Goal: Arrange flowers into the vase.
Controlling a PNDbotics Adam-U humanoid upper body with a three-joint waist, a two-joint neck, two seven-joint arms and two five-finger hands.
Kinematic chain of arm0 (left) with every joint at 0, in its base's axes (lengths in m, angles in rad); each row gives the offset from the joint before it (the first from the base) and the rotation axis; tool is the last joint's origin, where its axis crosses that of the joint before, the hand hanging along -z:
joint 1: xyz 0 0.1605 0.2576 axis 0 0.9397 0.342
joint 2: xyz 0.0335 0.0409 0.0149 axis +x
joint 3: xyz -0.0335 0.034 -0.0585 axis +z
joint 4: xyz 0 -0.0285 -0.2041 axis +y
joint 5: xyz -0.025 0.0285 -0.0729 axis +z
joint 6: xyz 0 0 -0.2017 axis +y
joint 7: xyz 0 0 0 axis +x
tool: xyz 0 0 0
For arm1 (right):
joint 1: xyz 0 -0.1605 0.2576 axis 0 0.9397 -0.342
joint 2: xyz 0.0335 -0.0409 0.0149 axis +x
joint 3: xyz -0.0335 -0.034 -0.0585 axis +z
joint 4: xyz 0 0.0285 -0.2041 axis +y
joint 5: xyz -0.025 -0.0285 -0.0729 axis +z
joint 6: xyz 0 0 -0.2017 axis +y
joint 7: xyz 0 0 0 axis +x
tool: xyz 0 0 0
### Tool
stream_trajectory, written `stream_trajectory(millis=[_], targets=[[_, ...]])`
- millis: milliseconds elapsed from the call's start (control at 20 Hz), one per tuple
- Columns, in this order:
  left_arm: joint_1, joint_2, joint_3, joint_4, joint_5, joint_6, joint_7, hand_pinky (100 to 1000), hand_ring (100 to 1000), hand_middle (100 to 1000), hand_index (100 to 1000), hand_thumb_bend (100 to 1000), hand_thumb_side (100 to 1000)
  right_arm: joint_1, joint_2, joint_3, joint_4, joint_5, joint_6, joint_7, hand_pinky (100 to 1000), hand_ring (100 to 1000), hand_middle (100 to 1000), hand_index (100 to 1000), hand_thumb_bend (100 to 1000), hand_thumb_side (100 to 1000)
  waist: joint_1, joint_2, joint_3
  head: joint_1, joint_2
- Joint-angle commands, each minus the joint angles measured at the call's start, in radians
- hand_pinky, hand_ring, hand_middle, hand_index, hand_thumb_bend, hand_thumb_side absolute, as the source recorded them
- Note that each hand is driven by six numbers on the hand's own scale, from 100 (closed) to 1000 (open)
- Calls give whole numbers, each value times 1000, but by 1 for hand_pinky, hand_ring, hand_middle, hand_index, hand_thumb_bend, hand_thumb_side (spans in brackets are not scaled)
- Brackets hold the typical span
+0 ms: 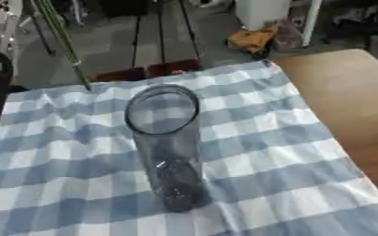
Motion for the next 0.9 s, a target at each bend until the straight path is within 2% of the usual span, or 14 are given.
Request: stream_trajectory(millis=[50,900], targets=[[-37,-9,15,2,30,6,29,100,100,100,100,100,769,-10,-6,2,-16,-15,9,-3,815,800,528,813,100,738,-6,-25,-1,-11,13],[-89,-84,15,35,85,20,78,100,100,100,100,100,762,-16,5,13,-16,-31,34,-18,814,800,535,813,100,731,-5,-60,-10,-37,13]])
